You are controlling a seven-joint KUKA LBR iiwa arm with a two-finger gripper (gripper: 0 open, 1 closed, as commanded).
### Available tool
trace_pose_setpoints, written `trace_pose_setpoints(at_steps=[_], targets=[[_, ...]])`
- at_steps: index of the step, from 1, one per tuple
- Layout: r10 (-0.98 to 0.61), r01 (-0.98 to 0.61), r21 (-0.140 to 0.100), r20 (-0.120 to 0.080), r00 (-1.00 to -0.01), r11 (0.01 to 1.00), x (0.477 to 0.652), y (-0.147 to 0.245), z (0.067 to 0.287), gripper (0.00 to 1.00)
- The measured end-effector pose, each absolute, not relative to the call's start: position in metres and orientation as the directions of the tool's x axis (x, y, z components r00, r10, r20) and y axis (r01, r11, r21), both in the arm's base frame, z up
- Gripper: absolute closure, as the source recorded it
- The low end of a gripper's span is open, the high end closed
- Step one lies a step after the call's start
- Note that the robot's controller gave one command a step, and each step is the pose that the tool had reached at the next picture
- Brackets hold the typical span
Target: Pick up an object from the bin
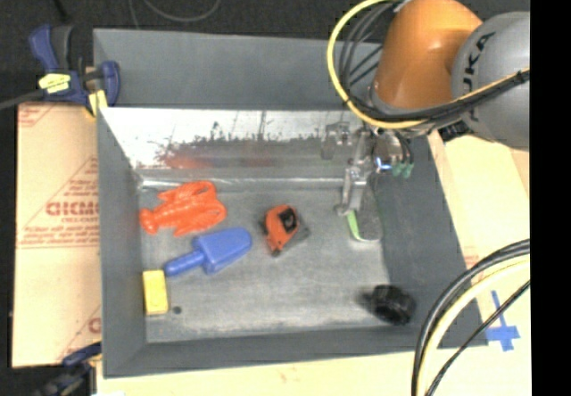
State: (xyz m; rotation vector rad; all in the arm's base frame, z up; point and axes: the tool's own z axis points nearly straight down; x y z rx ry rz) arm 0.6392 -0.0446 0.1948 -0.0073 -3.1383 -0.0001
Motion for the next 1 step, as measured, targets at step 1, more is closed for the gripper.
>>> trace_pose_setpoints(at_steps=[1], targets=[[0.004,0.004,-0.001,-0.005,-1.0,1.0,0.6405,-0.0447,0.2003,0.0]])
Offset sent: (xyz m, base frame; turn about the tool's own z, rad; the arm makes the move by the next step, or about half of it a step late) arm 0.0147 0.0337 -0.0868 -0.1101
